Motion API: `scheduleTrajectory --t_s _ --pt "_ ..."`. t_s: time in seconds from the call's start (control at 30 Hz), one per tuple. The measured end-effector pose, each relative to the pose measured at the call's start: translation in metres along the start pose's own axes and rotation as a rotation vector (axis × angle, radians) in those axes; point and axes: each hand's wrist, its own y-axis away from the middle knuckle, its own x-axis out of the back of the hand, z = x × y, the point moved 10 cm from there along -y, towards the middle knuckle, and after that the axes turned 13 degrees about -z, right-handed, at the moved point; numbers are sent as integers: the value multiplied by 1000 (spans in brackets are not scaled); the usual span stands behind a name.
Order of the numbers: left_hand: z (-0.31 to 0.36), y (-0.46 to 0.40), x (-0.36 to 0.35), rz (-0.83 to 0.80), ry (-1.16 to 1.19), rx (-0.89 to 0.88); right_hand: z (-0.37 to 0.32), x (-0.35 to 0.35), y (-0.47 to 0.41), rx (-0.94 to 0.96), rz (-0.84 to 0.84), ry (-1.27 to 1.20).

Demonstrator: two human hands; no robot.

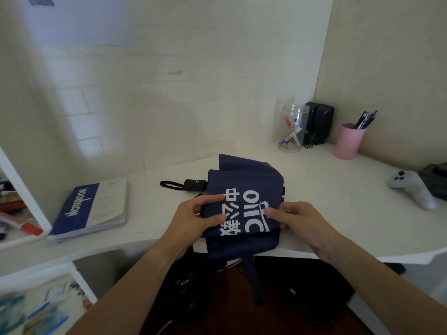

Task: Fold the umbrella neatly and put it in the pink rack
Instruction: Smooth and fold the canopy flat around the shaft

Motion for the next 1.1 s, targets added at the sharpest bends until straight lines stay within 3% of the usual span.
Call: scheduleTrajectory --t_s 0.2,0.57,0.8,0.97,1.1 --pt "-7 -4 -5 -190 -100 29 7 6 2 -51 15 43" --pt "14 -43 -9 -150 9 6 -11 16 -1 -126 73 53" --pt "7 -46 -5 -181 -59 -4 -3 -3 5 -63 117 -225" --pt "13 -41 8 -109 -322 -58 6 -1 10 -110 227 84" --pt "13 -33 12 -76 -460 -73 -4 -7 17 -147 262 468"
